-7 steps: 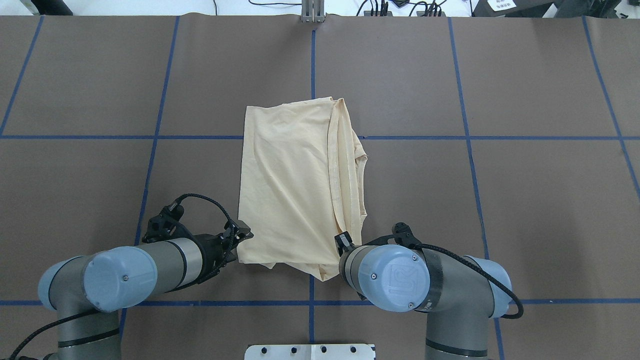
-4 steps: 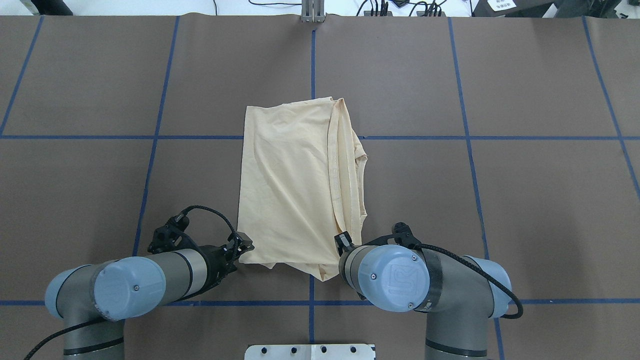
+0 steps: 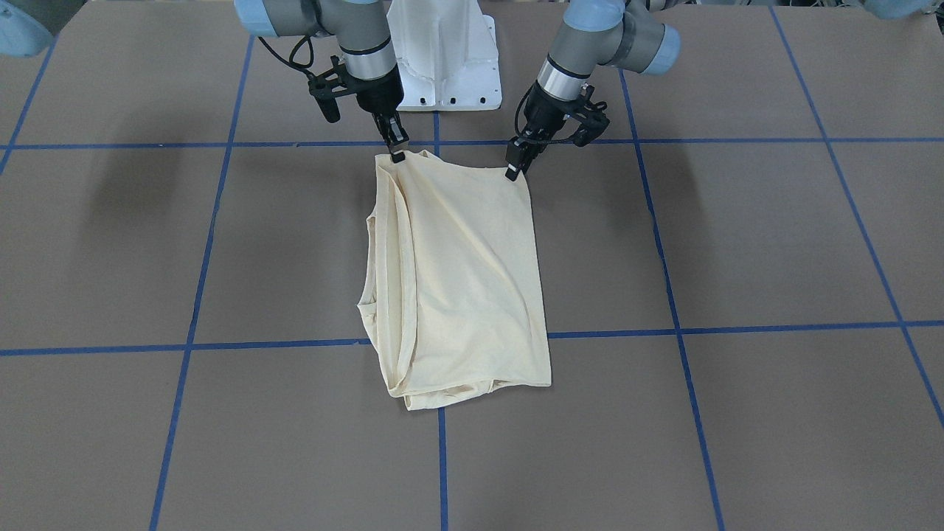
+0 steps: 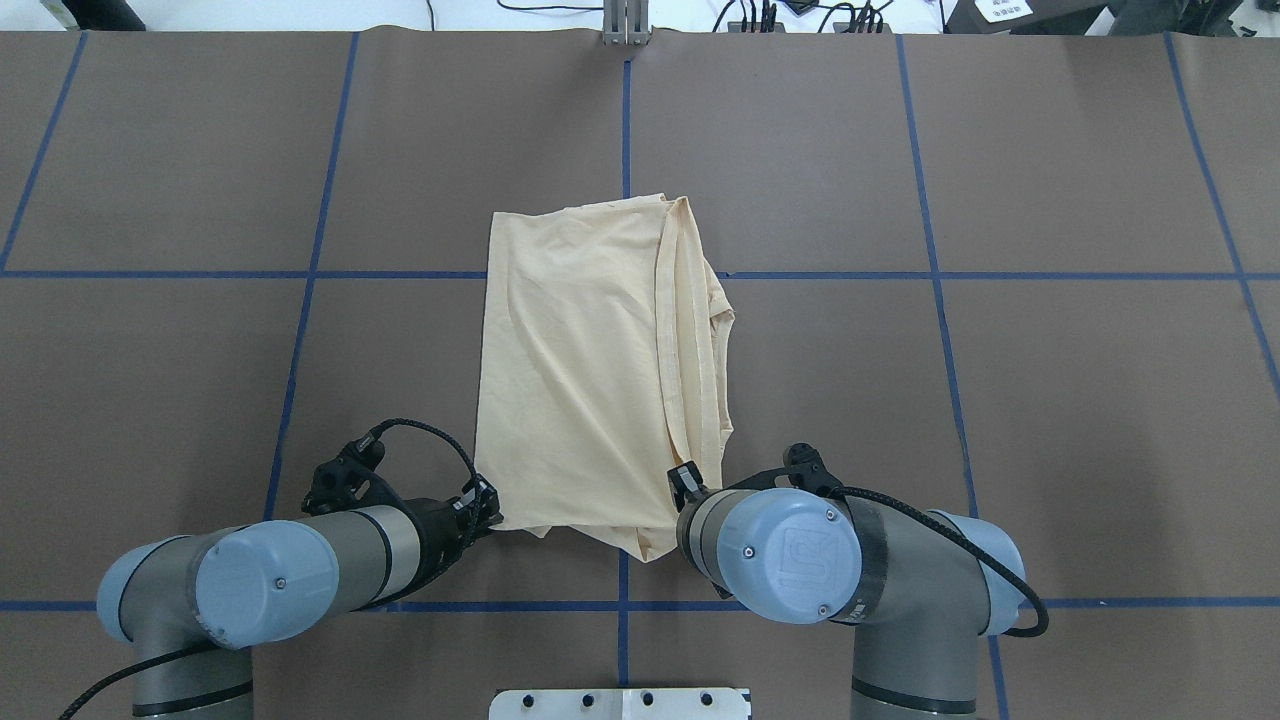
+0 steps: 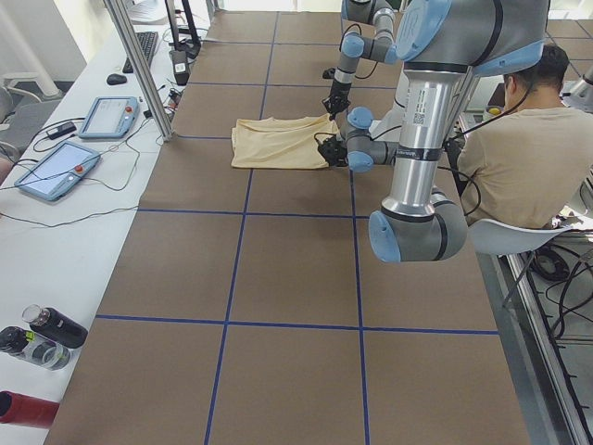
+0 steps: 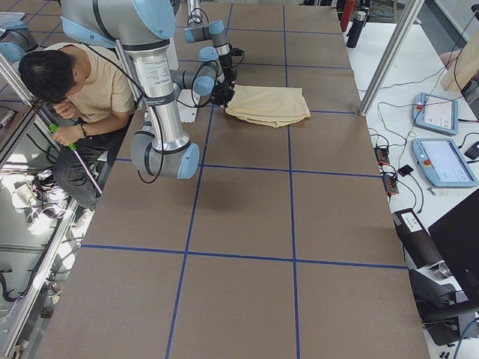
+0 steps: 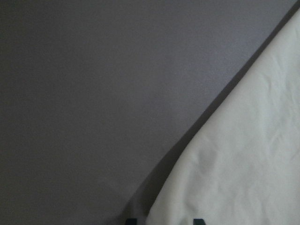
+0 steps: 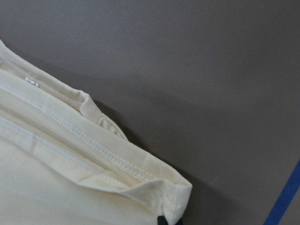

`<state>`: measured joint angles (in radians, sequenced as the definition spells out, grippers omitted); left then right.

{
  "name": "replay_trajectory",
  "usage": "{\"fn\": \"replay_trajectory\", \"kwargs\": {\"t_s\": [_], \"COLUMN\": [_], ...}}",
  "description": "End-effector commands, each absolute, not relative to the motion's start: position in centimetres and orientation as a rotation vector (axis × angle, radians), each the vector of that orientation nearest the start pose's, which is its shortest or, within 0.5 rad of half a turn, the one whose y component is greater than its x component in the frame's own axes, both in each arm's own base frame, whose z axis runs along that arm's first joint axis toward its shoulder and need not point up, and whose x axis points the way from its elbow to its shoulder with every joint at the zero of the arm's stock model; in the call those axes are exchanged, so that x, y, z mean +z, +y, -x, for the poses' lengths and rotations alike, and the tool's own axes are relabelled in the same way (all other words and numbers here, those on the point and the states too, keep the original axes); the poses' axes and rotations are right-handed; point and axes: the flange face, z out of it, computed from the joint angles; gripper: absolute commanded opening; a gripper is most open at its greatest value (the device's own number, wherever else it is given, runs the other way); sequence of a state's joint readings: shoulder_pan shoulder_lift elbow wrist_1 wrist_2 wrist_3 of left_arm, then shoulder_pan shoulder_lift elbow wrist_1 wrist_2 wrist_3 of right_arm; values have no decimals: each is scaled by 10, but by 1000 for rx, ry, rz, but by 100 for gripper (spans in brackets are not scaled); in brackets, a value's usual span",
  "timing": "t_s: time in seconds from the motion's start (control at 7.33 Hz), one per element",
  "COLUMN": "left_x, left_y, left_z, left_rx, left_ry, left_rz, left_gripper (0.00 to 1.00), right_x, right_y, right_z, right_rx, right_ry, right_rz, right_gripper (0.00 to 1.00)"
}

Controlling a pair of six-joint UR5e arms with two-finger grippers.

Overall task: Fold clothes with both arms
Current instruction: 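Lower the left gripper and grasp the other near corner of the shirt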

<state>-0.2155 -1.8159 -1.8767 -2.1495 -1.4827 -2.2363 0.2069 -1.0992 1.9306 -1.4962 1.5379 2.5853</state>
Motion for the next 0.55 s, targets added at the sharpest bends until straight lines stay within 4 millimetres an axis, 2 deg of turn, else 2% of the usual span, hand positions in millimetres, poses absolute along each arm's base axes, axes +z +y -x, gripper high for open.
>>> {"fn": "replay_trajectory", "kwargs": {"t_s": [0.0, 0.14, 0.27, 0.41], "left_x": [296, 285, 266, 244], "left_y": [-258, -254, -246, -238], "left_z": [-502, -482, -449, -428], "left_rx": [-826, -823, -813, -830], "left_ry": [1216, 1245, 1293, 1322], "left_rz": [198, 206, 223, 289], "left_gripper": [0, 0, 0, 0], "right_x": [235, 232, 230, 219], "right_y": [-257, -258, -254, -248], "right_z": [555, 551, 523, 490], "right_rx": [1148, 1151, 1149, 1140], "right_ry": [-900, -910, -934, -976], "right_rz": [345, 348, 359, 382], "right_gripper": [0, 0, 0, 0]}}
